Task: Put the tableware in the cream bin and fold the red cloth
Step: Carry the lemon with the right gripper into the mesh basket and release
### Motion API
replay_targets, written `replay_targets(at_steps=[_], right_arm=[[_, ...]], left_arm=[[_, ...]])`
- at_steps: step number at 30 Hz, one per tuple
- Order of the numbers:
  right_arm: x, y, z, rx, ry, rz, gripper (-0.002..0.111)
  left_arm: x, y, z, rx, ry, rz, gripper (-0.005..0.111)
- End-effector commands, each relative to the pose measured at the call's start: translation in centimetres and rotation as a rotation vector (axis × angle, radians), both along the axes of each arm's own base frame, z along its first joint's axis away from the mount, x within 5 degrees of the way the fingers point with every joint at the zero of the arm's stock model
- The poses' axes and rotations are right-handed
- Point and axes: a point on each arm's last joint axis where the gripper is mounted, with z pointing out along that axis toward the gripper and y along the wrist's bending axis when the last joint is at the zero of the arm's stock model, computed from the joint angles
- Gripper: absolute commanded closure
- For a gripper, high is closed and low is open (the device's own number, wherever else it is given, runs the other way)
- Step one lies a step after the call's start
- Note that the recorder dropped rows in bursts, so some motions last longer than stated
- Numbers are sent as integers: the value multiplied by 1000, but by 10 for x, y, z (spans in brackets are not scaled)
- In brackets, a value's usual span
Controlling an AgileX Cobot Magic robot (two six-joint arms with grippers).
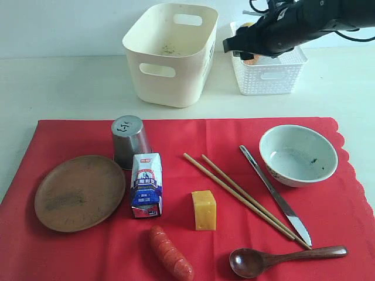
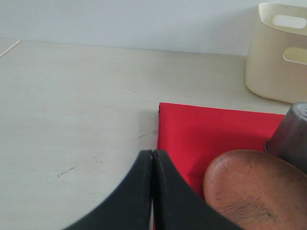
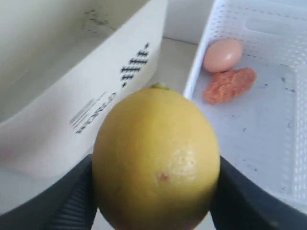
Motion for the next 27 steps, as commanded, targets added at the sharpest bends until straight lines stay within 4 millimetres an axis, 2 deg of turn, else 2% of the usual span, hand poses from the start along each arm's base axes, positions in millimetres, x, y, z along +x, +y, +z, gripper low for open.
replay_targets(at_steps=[1, 10, 16, 21, 27], right_arm=[[32, -18, -4, 60, -15, -102, 108], [70, -39, -28, 66, 86, -165, 108], [77, -40, -36, 83, 103, -188, 106], [76, -40, -37, 82, 110, -187, 89], [75, -40, -37, 79, 123, -186, 54]], left_arm=[[0, 0, 0, 6, -15, -6, 105], [0, 0, 0, 8, -15, -7, 105], [0, 0, 0, 8, -15, -7, 105], [0, 0, 0, 8, -15, -7, 105], [0, 0, 0, 8, -15, -7, 105]])
